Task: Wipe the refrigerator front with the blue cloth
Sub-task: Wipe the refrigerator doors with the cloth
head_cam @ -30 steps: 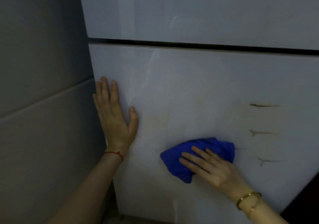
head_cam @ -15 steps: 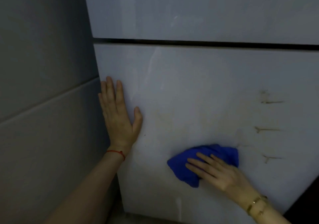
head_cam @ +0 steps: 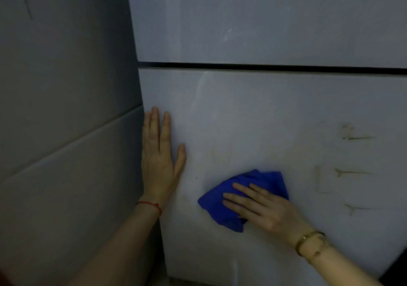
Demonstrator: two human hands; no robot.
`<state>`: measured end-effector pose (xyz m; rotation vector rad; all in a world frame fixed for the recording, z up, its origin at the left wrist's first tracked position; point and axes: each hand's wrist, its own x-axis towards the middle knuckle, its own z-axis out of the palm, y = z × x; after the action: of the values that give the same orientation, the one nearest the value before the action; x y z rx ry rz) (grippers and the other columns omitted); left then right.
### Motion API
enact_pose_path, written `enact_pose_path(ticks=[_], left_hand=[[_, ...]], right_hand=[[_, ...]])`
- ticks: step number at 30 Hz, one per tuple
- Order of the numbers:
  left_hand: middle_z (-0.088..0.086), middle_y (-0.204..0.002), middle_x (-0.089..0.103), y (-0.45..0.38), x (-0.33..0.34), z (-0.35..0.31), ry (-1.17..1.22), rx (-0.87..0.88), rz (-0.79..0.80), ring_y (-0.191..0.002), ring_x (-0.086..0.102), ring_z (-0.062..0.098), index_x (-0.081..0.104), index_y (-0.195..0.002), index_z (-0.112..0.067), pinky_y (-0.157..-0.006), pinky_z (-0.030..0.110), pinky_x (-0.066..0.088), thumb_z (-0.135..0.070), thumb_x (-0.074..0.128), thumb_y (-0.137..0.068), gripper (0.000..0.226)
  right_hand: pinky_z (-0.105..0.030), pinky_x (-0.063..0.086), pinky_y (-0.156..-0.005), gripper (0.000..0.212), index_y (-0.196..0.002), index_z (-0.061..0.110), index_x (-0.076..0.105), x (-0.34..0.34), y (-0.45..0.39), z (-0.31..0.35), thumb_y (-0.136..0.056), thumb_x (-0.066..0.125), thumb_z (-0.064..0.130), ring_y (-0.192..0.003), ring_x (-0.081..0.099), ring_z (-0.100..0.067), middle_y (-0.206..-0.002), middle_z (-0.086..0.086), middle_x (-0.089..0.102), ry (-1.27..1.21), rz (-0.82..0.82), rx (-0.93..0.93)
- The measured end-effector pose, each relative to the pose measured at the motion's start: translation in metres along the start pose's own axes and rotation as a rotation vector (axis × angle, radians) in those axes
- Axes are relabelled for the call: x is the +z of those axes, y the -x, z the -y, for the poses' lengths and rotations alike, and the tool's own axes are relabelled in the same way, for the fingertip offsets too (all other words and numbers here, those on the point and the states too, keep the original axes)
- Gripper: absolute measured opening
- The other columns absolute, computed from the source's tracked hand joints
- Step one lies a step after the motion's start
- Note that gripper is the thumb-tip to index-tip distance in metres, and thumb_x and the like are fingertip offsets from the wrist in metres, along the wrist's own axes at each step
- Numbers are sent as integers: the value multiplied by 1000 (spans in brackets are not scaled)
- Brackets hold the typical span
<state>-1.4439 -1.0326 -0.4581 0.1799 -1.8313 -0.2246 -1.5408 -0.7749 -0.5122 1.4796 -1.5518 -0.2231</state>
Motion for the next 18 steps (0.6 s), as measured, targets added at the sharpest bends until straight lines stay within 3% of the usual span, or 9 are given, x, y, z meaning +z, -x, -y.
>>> enact_pose_path(ticks=[3,6,8,11,13,16,18], left_hand=[[11,-163,8,0,0,-1,7,-17,15,-154,-2,18,15,-154,-7,-127,31,3,-27,45,-98,67],[10,-163,7,-1,1,-4,11,-32,11,-154,-1,19,13,-154,-7,-127,31,2,-24,47,-97,68],[11,-163,7,-1,0,-6,32,-36,21,-154,-1,19,14,-154,-7,-127,31,2,-26,47,-97,68],[7,-165,5,0,-4,-3,39,-24,61,-154,-1,21,14,-154,-8,-127,30,2,-24,50,-96,71],[5,-164,4,1,-6,0,11,2,62,-155,1,22,14,-154,-8,-127,30,3,-23,46,-98,66],[6,-164,5,1,-9,1,-4,14,71,-155,1,23,16,-154,-6,-127,30,3,-28,41,-100,63],[9,-164,6,0,-8,-3,-4,0,69,-155,2,25,16,-153,-4,-128,34,4,-29,42,-100,64]], right_hand=[[-39,9,-124,47,-146,16,34,-28,-28,-35,-100,42,15,-148,15,-24,-159,2,20,22,-175,259],[-42,9,-123,38,-134,17,52,-55,-99,-66,-96,55,21,-142,27,-30,-146,-3,44,-26,-463,639],[-41,7,-123,40,-134,17,53,-50,-121,-55,-95,58,19,-141,28,-31,-145,-4,45,-42,-454,576],[-38,8,-124,46,-139,15,46,-16,-78,-6,-94,54,13,-147,18,-26,-151,-2,35,-86,-191,263],[-34,11,-124,43,-140,16,45,-6,-28,7,-97,45,13,-148,17,-21,-153,1,35,-63,-71,182],[-33,6,-124,44,-146,21,31,-23,8,-23,-103,23,20,-150,9,-17,-158,8,21,-5,-53,230],[-37,3,-124,44,-147,22,29,-44,-10,-55,-103,28,22,-150,9,-20,-157,7,23,-3,-181,431]])
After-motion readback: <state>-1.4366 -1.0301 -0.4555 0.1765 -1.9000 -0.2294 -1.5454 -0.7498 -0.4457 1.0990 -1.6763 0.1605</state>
